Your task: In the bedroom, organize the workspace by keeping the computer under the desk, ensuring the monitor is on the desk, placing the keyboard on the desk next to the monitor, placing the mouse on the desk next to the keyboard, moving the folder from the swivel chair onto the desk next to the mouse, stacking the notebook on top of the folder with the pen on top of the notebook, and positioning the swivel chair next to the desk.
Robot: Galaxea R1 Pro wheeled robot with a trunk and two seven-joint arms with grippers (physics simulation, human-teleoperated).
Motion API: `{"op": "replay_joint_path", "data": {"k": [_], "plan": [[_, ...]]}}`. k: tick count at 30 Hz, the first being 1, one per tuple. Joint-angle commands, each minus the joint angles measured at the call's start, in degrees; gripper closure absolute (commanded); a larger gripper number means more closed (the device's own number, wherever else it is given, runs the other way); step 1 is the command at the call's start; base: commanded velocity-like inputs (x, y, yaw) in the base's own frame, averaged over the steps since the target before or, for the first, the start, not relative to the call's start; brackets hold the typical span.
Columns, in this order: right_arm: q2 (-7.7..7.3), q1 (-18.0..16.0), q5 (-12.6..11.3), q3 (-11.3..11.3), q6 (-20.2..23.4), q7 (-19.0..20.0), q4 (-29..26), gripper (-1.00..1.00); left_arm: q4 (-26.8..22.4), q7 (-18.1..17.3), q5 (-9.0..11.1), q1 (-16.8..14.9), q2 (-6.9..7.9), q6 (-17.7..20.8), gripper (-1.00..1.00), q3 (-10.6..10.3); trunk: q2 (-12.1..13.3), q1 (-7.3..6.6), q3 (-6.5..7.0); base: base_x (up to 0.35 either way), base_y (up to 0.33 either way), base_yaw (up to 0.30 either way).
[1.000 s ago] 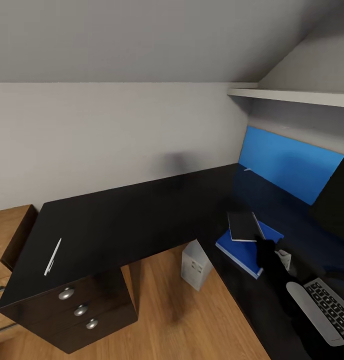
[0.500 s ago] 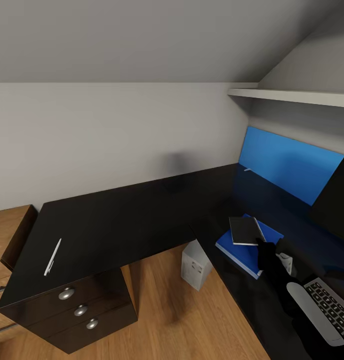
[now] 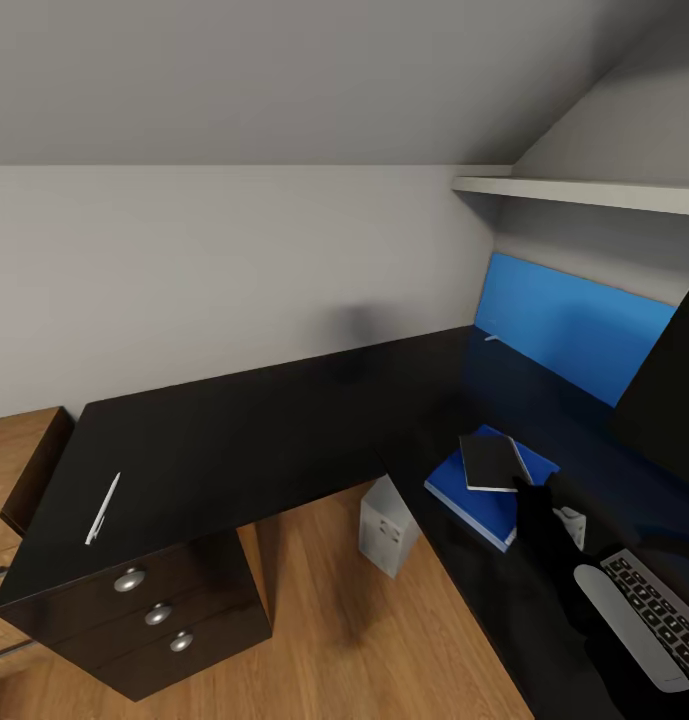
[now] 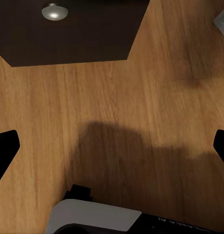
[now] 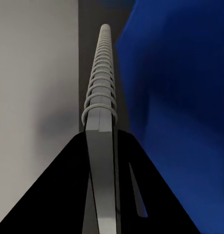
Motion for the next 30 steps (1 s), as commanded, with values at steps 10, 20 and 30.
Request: {"op": "replay_joint_path", "data": {"k": [10,20,30], "plan": [[-0.07,-0.1,-0.6,0.2,-0.5,0.0,0.7,1.00,-0.1,0.4,0.4,0.0,0.03,0.2,-1.00,-0.2,0.0,0.00,-0.04,-0.001,-0.012,0.000],[-0.07,-0.1,-0.6,0.2,-0.5,0.0,0.7,1.00,-0.1,0.4,0.4,0.0,0.06,0.2,-1.00,-0.2,0.0,0.00,-0.04,0.000,-0.009,0.000],[-0.07,-0.1,-0.6,0.2,-0.5,0.0,0.7,1.00,-0.1,0.4,0.4,0.0,0.02,0.2,-1.00,-0.2,0.0,0.00,-0.04,0.099,-0.001,0.000]]}}
